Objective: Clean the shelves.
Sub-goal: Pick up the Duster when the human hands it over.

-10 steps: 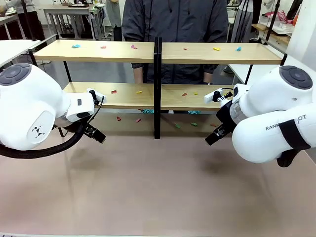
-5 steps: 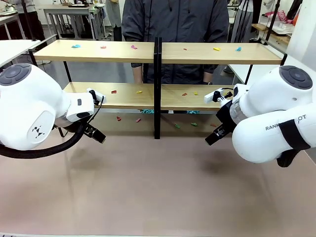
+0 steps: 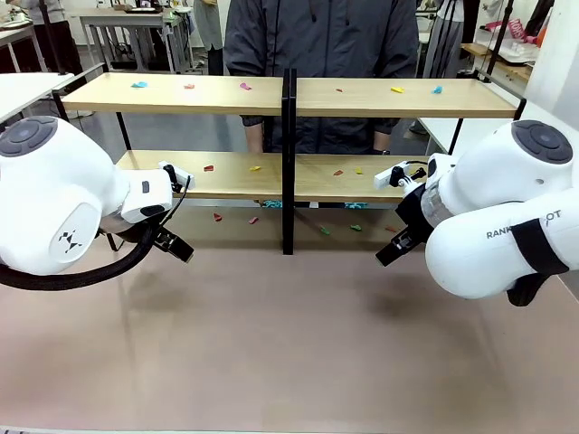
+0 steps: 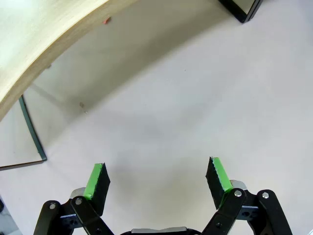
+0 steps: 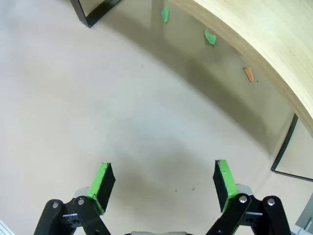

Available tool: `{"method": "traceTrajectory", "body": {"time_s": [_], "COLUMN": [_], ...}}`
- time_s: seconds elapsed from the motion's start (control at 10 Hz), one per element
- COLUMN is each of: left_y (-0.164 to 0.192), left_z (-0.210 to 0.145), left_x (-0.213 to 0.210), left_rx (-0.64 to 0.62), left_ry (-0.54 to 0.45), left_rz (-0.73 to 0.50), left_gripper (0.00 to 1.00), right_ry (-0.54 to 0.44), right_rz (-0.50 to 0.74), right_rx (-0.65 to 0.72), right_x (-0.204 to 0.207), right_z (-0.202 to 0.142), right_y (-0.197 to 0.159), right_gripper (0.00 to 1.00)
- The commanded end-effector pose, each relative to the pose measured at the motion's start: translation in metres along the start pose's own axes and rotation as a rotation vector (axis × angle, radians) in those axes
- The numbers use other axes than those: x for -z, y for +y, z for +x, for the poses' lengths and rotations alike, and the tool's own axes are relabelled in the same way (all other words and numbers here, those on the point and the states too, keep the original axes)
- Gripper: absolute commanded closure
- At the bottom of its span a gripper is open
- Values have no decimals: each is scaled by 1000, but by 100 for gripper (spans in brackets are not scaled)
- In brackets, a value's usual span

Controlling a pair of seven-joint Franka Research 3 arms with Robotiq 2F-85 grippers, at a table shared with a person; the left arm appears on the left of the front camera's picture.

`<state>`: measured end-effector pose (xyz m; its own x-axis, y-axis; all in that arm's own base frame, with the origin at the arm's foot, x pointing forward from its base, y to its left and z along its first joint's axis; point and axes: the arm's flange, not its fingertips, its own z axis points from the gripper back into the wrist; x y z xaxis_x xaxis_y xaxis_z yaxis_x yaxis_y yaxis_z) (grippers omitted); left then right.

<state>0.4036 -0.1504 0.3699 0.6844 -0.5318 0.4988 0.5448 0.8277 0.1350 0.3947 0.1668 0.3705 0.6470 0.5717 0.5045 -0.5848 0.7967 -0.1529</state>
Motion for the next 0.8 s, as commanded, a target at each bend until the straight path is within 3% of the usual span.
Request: {"method": "traceTrajectory", "body": {"time_s": [0.0, 0.2, 0.3, 0.5, 0.7], "left_y": [-6, 18, 37, 67, 89], "left_z": [6, -13, -32, -76, -116], "left_x": [-30, -121, -163, -245, -290], "left_rx": [119, 234, 273, 319, 388], "left_ry": [-65, -156, -162, -387, -572], "left_rz": [-50, -184, -160, -136, -135], "left_gripper": [0, 0, 0, 0, 0], "right_ry": [-7, -8, -15, -164, -249], "right_rz": [58, 168, 177, 78, 47], "right_rx": [-47, 54, 133, 120, 132], "right_x": [-13, -89, -138, -236, -297], "right_z": [12, 21, 22, 16, 6], "right_y": [15, -1, -12, -31, -47], "right_gripper": [0, 0, 0, 0, 0]}}
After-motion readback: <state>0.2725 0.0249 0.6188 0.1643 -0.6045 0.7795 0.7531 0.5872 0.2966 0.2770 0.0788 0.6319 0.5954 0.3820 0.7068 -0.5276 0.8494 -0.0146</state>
